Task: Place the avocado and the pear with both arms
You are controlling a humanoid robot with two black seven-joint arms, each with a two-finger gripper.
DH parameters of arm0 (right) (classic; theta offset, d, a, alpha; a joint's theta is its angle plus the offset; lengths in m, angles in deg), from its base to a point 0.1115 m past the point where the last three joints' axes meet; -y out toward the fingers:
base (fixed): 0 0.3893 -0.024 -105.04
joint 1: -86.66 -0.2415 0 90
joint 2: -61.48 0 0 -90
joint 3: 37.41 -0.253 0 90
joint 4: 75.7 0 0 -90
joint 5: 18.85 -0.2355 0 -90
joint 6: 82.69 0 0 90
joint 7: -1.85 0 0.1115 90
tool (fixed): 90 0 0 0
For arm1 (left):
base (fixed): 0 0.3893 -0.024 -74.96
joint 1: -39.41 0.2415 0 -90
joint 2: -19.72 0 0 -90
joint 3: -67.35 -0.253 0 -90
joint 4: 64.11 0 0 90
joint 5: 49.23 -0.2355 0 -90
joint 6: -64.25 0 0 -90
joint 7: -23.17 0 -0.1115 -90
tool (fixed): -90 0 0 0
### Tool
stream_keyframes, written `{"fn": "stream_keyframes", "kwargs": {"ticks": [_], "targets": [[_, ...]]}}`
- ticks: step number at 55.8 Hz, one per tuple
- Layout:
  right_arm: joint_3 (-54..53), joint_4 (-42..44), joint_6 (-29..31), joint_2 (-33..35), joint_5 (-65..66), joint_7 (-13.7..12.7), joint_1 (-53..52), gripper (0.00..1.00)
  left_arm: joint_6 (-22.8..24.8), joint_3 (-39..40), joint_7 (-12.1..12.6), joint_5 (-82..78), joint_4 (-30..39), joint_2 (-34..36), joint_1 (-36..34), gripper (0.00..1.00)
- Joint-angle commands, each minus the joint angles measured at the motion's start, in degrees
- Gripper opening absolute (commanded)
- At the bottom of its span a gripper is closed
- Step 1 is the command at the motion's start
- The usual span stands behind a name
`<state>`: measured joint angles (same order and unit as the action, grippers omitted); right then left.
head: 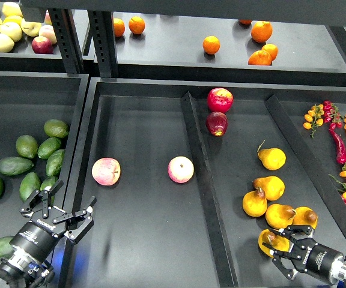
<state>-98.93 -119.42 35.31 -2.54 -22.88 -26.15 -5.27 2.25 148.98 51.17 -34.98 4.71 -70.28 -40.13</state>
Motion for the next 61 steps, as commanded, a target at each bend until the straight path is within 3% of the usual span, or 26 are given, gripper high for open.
{"fn": "stream_keyframes", "kwargs": {"ticks": [1, 7, 12, 14, 20, 41, 61], "targets": [[0.0, 0.56, 0.0, -0.13, -0.01, 0.0, 0.0, 0.34, 0.0, -0.07, 0.0, -0.01, 0.0, 0.0, 0.0, 0.99], [0.0, 0.65, 0.0, -0.13, -0.01, 0.0, 0.0, 0.53, 0.0, -0.16, 0.0, -0.01, 0.0, 0.0, 0.0, 0.99], [-0.09, 0.65, 0.0, -0.05, -0.01, 0.0, -0.09, 0.63, 0.0, -0.16, 0.0, -0.01, -0.09, 0.0, 0.0, 0.99], [-0.26, 0.57, 0.0, -0.05, -0.01, 0.0, -0.18, 0.76, 0.0, -0.16, 0.0, 0.07, -0.17, 0.0, 0.0, 0.99], [-0.62, 0.48, 0.0, -0.05, -0.01, 0.0, -0.79, 0.9, 0.0, -0.16, 0.0, 0.07, -0.35, 0.0, 0.0, 0.99], [-3.07, -4.36, 0.0, 2.24, -0.53, 0.0, -5.01, 0.98, 0.0, -0.24, 0.0, 0.07, -0.44, 0.0, 0.0, 0.99], [-10.45, -2.87, -1.11, -7.16, -2.11, 0.0, -13.18, 0.99, 0.0, -0.16, 0.0, -0.01, -0.53, 0.0, 0.09, 0.99]]}}
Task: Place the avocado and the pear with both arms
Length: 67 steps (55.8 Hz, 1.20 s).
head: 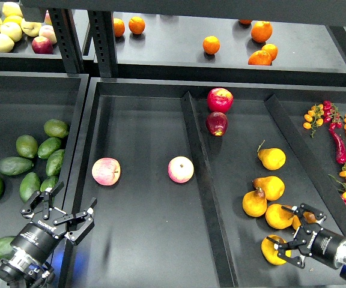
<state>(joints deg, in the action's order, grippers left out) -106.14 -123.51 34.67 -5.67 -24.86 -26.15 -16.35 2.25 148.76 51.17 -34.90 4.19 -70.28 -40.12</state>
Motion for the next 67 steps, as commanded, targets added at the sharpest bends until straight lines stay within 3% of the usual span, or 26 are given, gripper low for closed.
{"fn": "stream_keyframes", "kwargs": {"ticks": [1, 9, 25, 52, 61, 67], "targets": [[-3.86, 1.49, -0.64, -4.91, -0.14, 0.0, -2.37, 0.99, 0.0, 0.06, 0.0, -0.09, 0.0, 0.0, 0.08, 0.99], [-8.78, 4.21, -5.21, -13.35, -0.14, 0.0, -3.43, 0.99, 0.0, 0.06, 0.0, -0.09, 0.0, 0.0, 0.08, 0.99], [-9.05, 5.09, -4.95, -22.85, -2.77, 0.0, -2.9, 1.0, 0.0, 0.06, 0.0, -0.09, -0.09, 0.0, 0.26, 0.99], [-14.5, 5.89, -4.42, -22.85, -14.02, 0.0, 1.84, 1.0, 0.0, -0.2, 0.0, 0.0, -1.67, 0.0, 0.35, 0.99], [-14.24, 4.66, 0.58, -22.85, -14.11, 0.0, 4.48, 1.0, 0.0, -0.38, 0.0, 0.0, -2.29, 0.0, 0.26, 0.99], [-14.23, 2.55, 0.64, -22.85, -14.11, 0.0, 6.58, 1.0, 0.0, -1.25, 0.0, 0.0, -2.38, 0.0, 0.17, 0.99]]}}
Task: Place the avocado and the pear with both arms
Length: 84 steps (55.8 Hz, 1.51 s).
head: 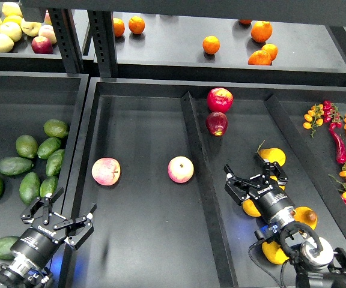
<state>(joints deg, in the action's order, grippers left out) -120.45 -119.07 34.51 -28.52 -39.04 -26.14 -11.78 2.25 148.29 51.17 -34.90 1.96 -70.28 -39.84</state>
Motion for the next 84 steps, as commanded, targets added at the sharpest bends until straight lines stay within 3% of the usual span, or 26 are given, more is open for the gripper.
{"fn": "stream_keyframes", "kwargs": {"ticks": [1, 14, 19, 23, 29, 40, 47, 59, 84], "targets": [[0.16, -2.32, 0.8, 0.0, 0.06, -0.01, 2.37, 1.0, 0.0, -1.05, 0.0, 0.0, -0.15, 0.0, -0.2, 0.99], [0.87, -8.04, 0.8, 0.0, 0.77, -0.01, 5.18, 1.0, 0.0, -4.65, -0.05, 0.61, -2.26, 0.0, -2.83, 0.99], [0.6, -8.92, 0.8, 0.0, 0.77, 3.2, 5.18, 1.0, 0.0, -4.74, -0.75, 0.61, -3.58, 0.0, -5.21, 0.99], [0.51, -10.32, 0.8, 0.0, 0.86, 6.8, 5.18, 1.0, 0.0, -4.22, -2.68, 0.61, -4.89, 0.0, -7.67, 0.99], [0.43, -14.8, 0.8, 0.0, 0.94, 9.1, 5.27, 1.0, 0.0, -3.25, -5.58, 0.7, -5.95, 0.0, -11.27, 0.99], [0.51, -21.66, 0.8, 0.0, 1.03, 9.98, 5.27, 1.0, 0.0, -2.37, -8.22, 0.61, -4.9, 0.0, -15.14, 0.99], [0.6, -22.81, -3.91, 0.0, 1.56, 9.89, 6.06, 1.0, 0.0, -3.25, -12.88, 0.26, -3.76, 0.0, -15.67, 0.99], [2.71, -23.07, -4.44, 0.0, 1.65, 9.89, 9.93, 1.0, 0.0, -4.57, -16.66, 0.17, -2.09, 0.0, -14.88, 0.99], [3.77, -25.35, -3.73, 0.0, 1.65, 9.8, 13.45, 1.0, 0.0, -5.53, -15.96, 0.09, 6.79, 0.0, -10.75, 0.99]]}}
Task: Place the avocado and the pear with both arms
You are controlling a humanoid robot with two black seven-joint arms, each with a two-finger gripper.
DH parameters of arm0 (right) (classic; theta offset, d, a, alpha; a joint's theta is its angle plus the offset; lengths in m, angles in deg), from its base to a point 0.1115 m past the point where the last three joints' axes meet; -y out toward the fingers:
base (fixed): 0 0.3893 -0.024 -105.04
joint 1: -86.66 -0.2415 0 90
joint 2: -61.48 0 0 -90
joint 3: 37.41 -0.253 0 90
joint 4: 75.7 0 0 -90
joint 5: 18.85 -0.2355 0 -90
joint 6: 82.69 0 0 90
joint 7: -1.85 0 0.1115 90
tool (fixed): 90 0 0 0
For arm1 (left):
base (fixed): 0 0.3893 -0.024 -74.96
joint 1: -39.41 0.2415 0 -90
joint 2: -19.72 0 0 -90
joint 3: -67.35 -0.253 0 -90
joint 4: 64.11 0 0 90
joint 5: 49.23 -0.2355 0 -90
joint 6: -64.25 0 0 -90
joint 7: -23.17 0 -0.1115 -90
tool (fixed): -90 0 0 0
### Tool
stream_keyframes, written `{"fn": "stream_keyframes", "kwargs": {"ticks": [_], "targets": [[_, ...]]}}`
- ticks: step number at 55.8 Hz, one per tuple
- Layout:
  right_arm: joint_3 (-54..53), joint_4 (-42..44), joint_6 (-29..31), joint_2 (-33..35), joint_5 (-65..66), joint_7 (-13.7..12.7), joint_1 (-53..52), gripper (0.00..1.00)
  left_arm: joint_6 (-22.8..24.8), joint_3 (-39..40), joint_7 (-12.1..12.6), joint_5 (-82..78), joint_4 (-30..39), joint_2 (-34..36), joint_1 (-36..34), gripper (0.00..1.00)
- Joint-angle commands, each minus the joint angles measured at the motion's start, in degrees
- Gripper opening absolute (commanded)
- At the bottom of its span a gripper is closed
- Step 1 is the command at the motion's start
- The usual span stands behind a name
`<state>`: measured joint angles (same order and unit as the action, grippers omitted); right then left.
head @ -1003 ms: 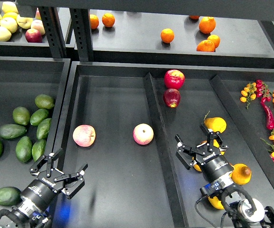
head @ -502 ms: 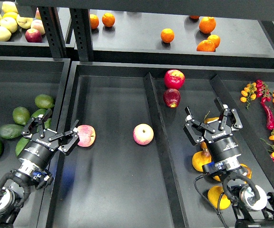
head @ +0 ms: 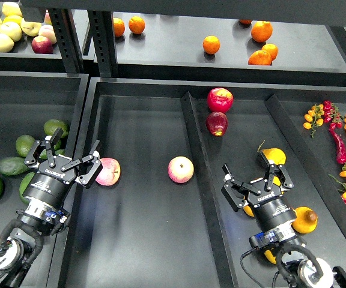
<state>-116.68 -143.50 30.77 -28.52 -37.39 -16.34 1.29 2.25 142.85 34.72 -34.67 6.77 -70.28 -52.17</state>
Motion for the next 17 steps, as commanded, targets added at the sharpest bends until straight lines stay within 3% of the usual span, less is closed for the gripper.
{"fn": "stream_keyframes", "kwargs": {"ticks": [1, 17], "targets": [[0.0, -1.02, 0.09, 0.0, 0.0, 0.0, 0.47, 1.0, 0.0, -0.09, 0.49, -0.06, 2.33, 0.0, 1.93, 0.99], [0.0, -2.95, 0.09, 0.0, -0.09, -0.09, 1.26, 1.0, 0.0, -0.53, 0.67, -0.14, 4.62, 0.0, 3.69, 0.99]]}}
